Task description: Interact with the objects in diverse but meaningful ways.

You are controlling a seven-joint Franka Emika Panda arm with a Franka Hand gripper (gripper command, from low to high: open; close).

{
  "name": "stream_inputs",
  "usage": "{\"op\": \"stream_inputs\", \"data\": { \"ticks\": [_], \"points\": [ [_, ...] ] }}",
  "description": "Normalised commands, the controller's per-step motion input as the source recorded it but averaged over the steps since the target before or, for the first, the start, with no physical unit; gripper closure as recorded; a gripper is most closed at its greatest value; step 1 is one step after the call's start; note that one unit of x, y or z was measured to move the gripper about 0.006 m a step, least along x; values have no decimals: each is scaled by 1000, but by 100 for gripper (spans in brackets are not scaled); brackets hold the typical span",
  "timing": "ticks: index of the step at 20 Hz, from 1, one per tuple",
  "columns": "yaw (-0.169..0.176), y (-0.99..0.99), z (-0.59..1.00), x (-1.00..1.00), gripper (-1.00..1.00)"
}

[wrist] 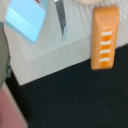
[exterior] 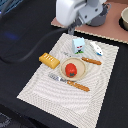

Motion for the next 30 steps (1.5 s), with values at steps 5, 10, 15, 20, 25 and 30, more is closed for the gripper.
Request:
{"op": "stream_inputs", "data": {
  "ticks": [5,10,15,20,25,30],
  "points": [
    [63,-251,-440,-916,-100],
    [-21,-250,-8,-666,-100],
    [-145,-234,-170,-682,-100],
    [-150,-166,-175,-623,-100],
    [-126,-83,-295,-591,-100],
    [0,123,-362,-505,-100]
  ]
}}
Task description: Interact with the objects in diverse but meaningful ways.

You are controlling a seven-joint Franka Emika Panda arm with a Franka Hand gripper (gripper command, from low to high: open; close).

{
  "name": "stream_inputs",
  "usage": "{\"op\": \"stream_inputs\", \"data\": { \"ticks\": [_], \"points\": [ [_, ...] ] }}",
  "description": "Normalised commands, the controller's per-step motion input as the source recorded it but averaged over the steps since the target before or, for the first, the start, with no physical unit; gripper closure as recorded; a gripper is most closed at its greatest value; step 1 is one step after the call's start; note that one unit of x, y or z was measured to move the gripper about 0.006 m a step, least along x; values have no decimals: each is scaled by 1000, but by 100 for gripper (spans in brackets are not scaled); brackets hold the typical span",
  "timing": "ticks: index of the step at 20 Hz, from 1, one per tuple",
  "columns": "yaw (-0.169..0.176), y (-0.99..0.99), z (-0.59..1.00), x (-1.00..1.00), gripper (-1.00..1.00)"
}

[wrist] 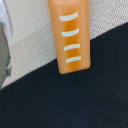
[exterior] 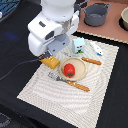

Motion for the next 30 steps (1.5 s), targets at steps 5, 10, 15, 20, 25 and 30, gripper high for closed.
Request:
{"op": "stream_inputs", "data": {
  "ticks": [5,10,15,20,25,30],
  "points": [
    [29,197,-482,-521,-100],
    [46,191,-498,-545,-100],
    [46,173,-480,-496,-100],
    [28,39,-461,-394,100],
    [17,31,-314,-294,100],
    [10,38,67,-253,100]
  ]
}}
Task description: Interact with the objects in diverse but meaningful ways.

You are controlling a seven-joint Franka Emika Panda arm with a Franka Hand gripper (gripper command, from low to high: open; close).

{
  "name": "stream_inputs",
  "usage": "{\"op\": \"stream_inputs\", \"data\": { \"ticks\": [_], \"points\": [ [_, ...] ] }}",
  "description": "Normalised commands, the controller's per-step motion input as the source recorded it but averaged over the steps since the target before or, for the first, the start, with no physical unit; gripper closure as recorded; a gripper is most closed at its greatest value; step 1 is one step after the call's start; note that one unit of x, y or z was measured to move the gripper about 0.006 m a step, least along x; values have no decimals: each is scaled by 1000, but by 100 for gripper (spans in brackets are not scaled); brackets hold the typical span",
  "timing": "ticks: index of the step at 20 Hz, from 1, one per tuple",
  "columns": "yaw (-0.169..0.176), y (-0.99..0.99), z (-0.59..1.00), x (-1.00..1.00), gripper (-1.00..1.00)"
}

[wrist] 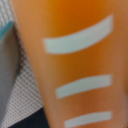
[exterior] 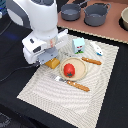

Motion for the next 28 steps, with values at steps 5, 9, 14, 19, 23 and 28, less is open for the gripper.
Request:
{"op": "stream_inputs", "data": {
  "ticks": [5,9,14,19,23,28],
  "points": [
    [-27,12,1000,-234,100],
    [-39,-69,1000,-359,100],
    [-14,-212,1000,-178,100],
    [-7,-397,966,67,100],
    [0,-411,789,262,100],
    [-9,-692,493,603,100]
  ]
}}
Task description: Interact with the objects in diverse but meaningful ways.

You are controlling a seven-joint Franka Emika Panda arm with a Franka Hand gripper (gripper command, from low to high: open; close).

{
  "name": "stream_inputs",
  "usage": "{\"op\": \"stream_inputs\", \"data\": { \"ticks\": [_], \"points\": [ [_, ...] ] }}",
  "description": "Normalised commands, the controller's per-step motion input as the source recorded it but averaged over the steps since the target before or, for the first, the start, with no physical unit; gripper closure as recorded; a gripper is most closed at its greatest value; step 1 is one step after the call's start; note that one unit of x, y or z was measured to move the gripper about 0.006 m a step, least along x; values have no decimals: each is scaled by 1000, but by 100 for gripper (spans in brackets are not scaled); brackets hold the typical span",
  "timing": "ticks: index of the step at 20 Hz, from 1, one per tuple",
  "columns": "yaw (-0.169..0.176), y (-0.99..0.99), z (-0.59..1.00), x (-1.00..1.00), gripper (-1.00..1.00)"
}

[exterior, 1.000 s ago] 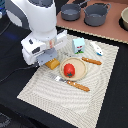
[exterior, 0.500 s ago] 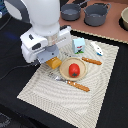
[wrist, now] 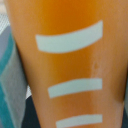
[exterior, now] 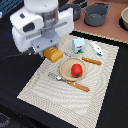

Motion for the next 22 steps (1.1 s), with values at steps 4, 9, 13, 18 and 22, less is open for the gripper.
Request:
{"op": "stream_inputs", "data": {
  "ticks": [4,9,13,18,22],
  "points": [
    [-20,-802,51,606,100],
    [0,-873,-52,552,100],
    [0,-881,-78,548,100],
    [0,-812,-142,608,100],
    [0,-294,-127,682,100]
  ]
}}
